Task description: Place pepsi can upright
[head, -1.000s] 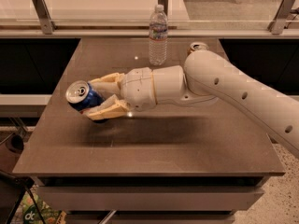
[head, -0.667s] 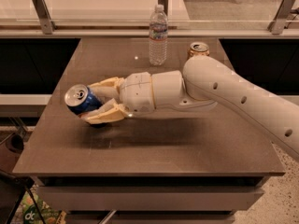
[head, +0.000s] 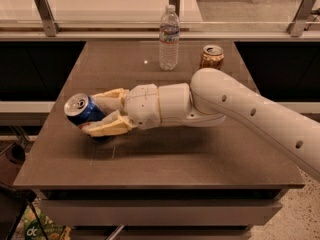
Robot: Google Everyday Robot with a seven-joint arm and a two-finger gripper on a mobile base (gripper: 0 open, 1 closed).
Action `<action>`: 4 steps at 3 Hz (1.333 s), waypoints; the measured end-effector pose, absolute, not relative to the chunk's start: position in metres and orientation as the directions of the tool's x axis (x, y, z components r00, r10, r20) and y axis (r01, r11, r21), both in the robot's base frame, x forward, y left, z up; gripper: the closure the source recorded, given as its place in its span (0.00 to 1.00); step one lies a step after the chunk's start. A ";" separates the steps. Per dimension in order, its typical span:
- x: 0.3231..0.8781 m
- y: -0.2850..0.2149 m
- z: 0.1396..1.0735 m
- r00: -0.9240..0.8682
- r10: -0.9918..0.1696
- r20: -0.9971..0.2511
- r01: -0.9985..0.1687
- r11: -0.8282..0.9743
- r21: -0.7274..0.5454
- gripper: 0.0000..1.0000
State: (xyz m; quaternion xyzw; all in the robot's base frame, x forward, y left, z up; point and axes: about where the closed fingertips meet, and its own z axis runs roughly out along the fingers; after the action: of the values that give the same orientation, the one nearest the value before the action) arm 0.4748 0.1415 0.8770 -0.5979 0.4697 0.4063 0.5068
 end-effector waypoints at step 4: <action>0.470 0.148 0.879 0.236 -0.149 -0.960 -0.972 -0.060 -0.229 0.12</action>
Offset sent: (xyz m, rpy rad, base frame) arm -0.0013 0.0012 0.0010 -0.0014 -0.0027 0.0029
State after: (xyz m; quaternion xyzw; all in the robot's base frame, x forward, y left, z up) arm 0.4697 0.1482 0.8792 -0.6030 0.4644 0.4080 0.5042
